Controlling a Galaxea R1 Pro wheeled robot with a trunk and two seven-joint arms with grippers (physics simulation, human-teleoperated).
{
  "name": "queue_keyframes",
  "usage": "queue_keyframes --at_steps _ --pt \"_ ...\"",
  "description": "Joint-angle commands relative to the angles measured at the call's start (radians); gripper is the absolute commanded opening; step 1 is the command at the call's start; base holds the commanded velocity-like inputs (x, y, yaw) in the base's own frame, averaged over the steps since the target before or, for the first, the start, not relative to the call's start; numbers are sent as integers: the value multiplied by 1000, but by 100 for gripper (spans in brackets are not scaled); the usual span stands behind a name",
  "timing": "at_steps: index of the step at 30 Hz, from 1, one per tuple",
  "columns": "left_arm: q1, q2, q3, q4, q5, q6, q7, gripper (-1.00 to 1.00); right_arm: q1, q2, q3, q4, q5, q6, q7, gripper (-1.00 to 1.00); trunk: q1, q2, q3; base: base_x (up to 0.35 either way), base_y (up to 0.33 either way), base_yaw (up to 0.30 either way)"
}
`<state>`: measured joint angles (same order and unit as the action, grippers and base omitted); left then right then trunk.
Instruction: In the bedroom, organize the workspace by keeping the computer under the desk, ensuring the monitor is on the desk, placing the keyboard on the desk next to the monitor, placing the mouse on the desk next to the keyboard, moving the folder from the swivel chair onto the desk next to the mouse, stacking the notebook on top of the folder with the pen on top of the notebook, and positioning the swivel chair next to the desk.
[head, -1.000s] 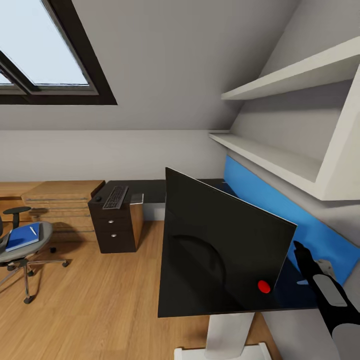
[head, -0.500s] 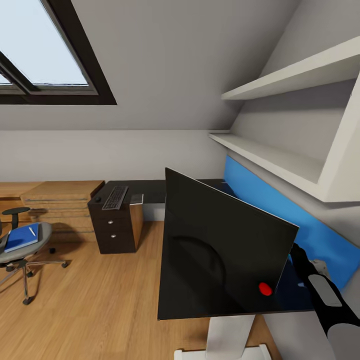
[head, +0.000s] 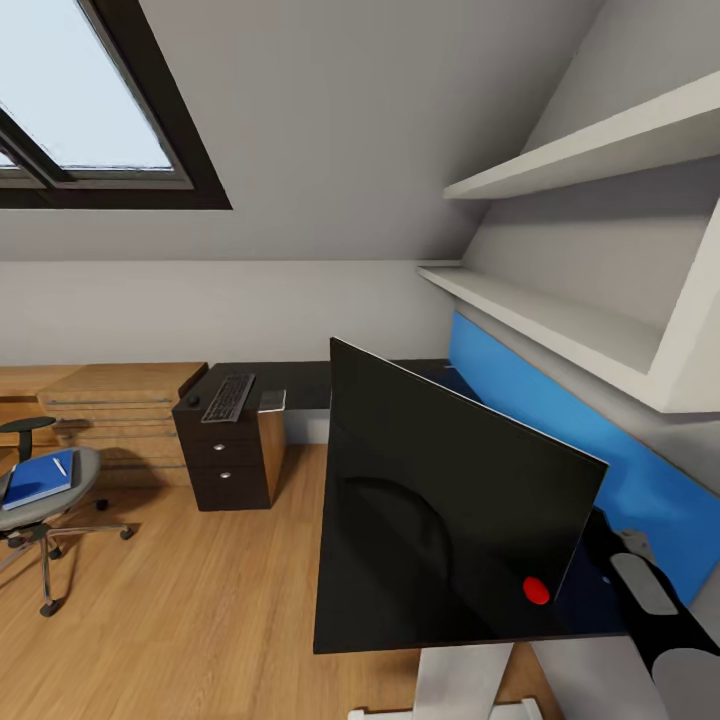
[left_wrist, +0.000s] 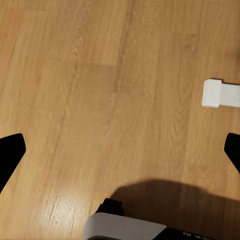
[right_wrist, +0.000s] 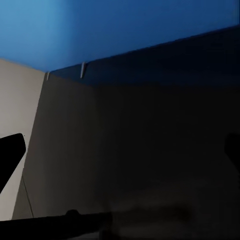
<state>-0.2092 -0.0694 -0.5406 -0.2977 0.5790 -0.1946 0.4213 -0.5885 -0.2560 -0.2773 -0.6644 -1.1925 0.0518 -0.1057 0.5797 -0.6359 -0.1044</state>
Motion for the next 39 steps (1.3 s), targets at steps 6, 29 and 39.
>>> queue_keyframes --at_steps 6,29,39 --pt "-1 0 -9 0 10 -5 5 100 -1 -1 116 -12 -1 12 -95 100 0 -2 -2 0 0 0" --pt "-1 0 -9 0 10 -5 5 100 -2 0 290 -12 1 2 -100 100 0 -2 -2 -43 35 0" --pt "-1 0 -9 0 10 -5 5 100 -2 1 360 -13 10 0 -99 100 0 -2 -2 -108 97 0"
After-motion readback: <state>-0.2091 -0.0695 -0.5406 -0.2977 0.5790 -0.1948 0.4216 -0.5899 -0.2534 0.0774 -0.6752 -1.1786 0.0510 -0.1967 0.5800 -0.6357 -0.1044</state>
